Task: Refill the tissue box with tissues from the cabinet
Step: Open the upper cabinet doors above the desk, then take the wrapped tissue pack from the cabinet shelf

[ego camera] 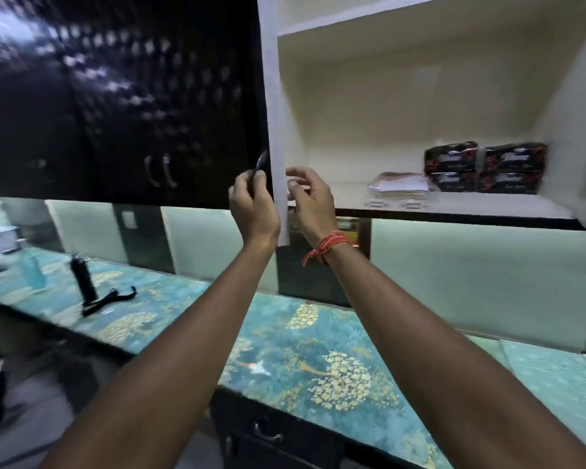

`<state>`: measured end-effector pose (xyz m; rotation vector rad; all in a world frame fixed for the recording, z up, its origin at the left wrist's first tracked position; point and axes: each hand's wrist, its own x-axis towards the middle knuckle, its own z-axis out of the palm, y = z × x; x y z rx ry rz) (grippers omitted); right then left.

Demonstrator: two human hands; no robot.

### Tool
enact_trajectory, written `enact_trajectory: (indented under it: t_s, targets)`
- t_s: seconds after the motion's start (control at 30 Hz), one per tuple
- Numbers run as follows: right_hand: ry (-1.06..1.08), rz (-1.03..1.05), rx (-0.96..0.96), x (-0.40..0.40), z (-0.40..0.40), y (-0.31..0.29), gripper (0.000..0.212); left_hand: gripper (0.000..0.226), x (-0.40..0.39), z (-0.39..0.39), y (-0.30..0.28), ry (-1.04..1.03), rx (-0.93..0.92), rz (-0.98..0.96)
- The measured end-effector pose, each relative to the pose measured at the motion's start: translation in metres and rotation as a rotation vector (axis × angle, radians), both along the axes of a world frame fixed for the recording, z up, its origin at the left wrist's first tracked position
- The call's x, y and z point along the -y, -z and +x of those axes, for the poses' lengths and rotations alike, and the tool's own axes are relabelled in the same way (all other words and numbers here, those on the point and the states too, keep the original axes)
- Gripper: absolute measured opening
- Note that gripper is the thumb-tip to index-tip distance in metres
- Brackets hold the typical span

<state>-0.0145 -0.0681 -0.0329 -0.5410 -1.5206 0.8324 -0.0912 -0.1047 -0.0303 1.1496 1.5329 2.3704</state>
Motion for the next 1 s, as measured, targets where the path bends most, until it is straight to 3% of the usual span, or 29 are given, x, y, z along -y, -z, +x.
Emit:
enact_trajectory:
  t_s: [0.2, 0.3, 0.47, 0.63, 0.87, 1.0]
  targets:
    - [-0.034, 0.180, 0.311, 0.036, -0.087, 0.006, 0.043, 0.039, 0.050, -0.094, -0.001, -0.204, -0.330, -0.080]
    - [-0.025, 0.278, 0.522, 0.037, -0.131, 0.020, 0.057, 0.048, 0.061, -0.137, 0.001, -0.252, -0.400, -0.173]
    - [0.022, 0.364, 0.816, 0.018, -0.196, 0.037, 0.078, 0.062, 0.064, -0.200, 0.010, -0.240, -0.586, -0.373]
    - [0.027, 0.303, 1.104, 0.011, -0.226, 0.050, 0.081, 0.086, 0.054, -0.250, 0.018, -0.328, -0.773, -0.752]
    - [0.086, 0.323, 1.115, 0.005, -0.241, 0.055, 0.082, 0.094, 0.045, -0.258, 0.019, -0.341, -0.801, -0.805]
    - [0.077, 0.346, 0.945, 0.003, -0.229, 0.055, 0.068, 0.087, 0.048, -0.242, 0.019, -0.376, -0.750, -0.760]
